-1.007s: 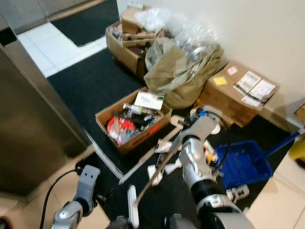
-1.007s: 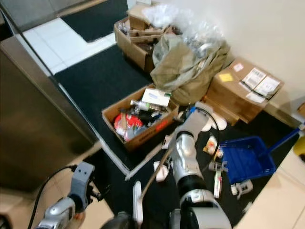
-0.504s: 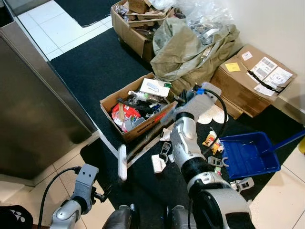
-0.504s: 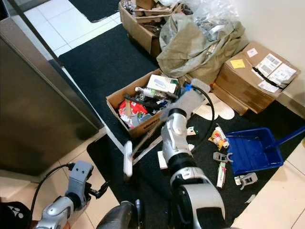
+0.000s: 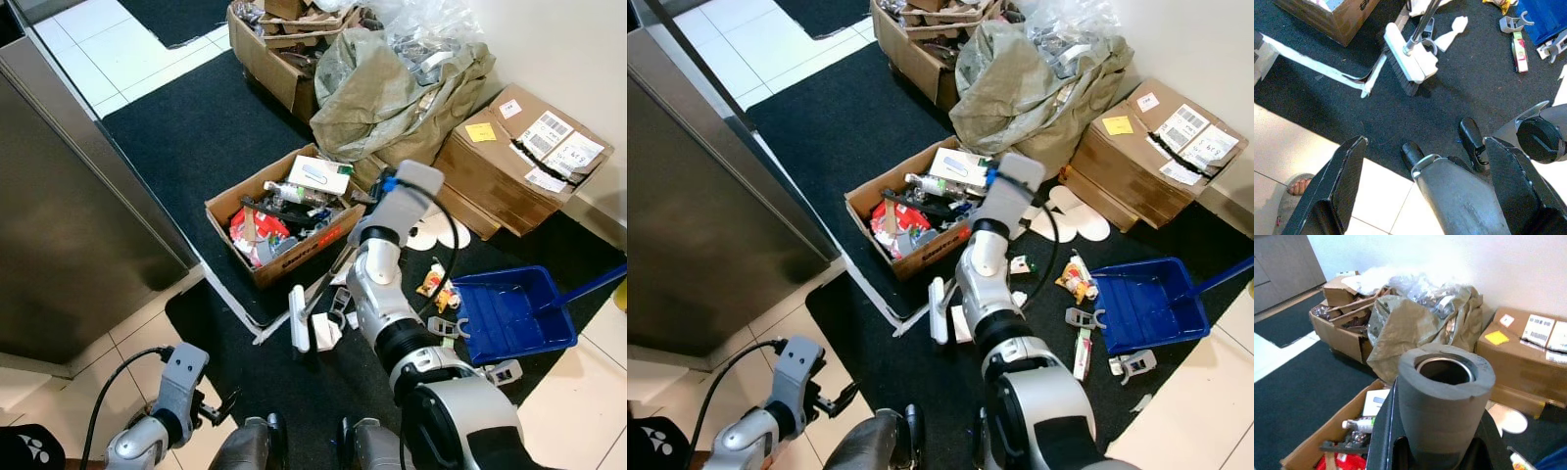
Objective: Sweep floor
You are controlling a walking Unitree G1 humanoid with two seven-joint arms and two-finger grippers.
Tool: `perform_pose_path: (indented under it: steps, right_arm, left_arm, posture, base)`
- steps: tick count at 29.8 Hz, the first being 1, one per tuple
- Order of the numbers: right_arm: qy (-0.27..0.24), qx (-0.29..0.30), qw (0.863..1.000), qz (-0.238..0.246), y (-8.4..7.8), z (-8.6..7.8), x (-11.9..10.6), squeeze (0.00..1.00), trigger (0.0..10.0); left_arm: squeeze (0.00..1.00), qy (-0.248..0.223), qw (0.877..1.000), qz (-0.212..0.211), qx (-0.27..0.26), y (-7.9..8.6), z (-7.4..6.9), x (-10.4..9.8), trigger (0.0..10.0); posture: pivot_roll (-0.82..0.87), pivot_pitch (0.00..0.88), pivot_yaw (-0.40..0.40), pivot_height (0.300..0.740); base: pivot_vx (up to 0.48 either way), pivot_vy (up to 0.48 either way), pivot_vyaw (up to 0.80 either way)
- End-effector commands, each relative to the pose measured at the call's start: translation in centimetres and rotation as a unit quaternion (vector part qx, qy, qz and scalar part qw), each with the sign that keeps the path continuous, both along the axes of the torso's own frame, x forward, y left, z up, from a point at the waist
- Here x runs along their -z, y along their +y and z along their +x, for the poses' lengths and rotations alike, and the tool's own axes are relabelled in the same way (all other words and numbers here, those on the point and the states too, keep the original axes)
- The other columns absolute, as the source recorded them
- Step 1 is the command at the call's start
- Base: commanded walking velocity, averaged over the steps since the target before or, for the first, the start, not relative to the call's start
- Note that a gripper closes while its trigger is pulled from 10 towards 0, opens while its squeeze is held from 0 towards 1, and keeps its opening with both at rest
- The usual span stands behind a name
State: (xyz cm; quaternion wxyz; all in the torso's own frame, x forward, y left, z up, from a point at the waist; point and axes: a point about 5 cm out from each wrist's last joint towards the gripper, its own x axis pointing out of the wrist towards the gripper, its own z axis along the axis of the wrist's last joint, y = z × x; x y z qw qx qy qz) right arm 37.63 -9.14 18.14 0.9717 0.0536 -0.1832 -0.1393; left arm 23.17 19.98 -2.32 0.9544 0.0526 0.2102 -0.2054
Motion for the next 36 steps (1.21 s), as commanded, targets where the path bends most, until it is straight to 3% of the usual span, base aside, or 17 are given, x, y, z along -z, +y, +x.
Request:
perform_pose_path:
  steps: [1,2,5,11,12,15,17,24,29,36]
  right_arm:
    - [0.000,0.028,0.997,-0.067,-1.6,-0.1,0.7,0.00,10.0]
    - [0.000,0.028,0.997,-0.067,-1.6,-0.1,0.7,0.00,10.0]
    - [-0.021,0.070,0.991,-0.111,-3.9,0.2,-0.2,0.00,10.0]
    - [-0.036,0.106,0.984,-0.138,-5.8,0.3,-1.1,0.00,10.0]
    - [-0.039,0.125,0.979,-0.154,-6.9,0.4,-1.5,0.00,10.0]
    - [-0.042,0.143,0.974,-0.172,-7.7,0.4,-1.7,0.00,10.0]
    - [-0.038,0.181,0.965,-0.187,-9.7,0.2,-1.7,0.00,10.0]
    - [-0.039,0.231,0.947,-0.219,-12.3,-0.3,-1.9,0.00,10.0]
    - [-0.047,0.236,0.946,-0.216,-12.7,-0.3,-2.4,0.00,10.0]
    - [-0.083,0.202,0.959,-0.181,-11.7,0.1,-4.1,0.00,10.0]
  left_arm:
    - [0.00,0.018,1.000,0.002,0.001,0.5,-1.3,0.7,10.0]
    - [0.00,0.018,1.000,0.002,0.001,0.5,-1.3,0.7,10.0]
    - [0.00,0.018,1.000,0.001,0.006,0.5,-1.5,0.7,10.0]
    - [0.00,0.018,1.000,0.000,0.011,0.4,-1.6,0.7,10.0]
    - [0.00,0.018,1.000,0.000,0.013,0.3,-1.6,0.8,10.0]
    - [0.00,0.019,1.000,0.000,0.015,0.2,-1.7,0.8,10.0]
    - [0.00,0.019,1.000,0.000,0.017,0.2,-1.7,0.8,10.0]
    - [0.00,0.018,1.000,0.000,0.018,0.2,-1.6,0.7,10.0]
    - [0.00,0.019,1.000,0.000,0.017,0.2,-1.5,0.7,10.0]
    - [0.00,0.022,1.000,-0.006,0.016,-0.3,-1.3,0.8,10.0]
  posture:
    - [0.15,0.393,0.099,0.740]
    - [0.15,0.393,0.099,0.740]
    - [0.15,0.390,0.101,0.740]
    - [0.16,0.384,0.104,0.740]
    - [0.15,0.377,0.102,0.740]
    - [0.15,0.377,0.102,0.740]
    - [0.15,0.369,0.101,0.740]
    - [0.15,0.356,0.102,0.740]
    - [0.14,0.353,0.101,0.740]
    - [0.11,0.345,0.098,0.740]
  base:
    - [0.000,0.000,0.00]
    - [0.000,0.000,0.00]
    - [0.000,0.000,0.00]
    - [0.000,0.000,0.00]
    - [0.000,0.000,0.00]
    - [0.000,0.000,0.00]
    - [0.000,0.000,0.00]
    - [0.000,0.000,0.00]
    - [0.000,0.000,0.00]
    - [0.000,0.000,0.00]
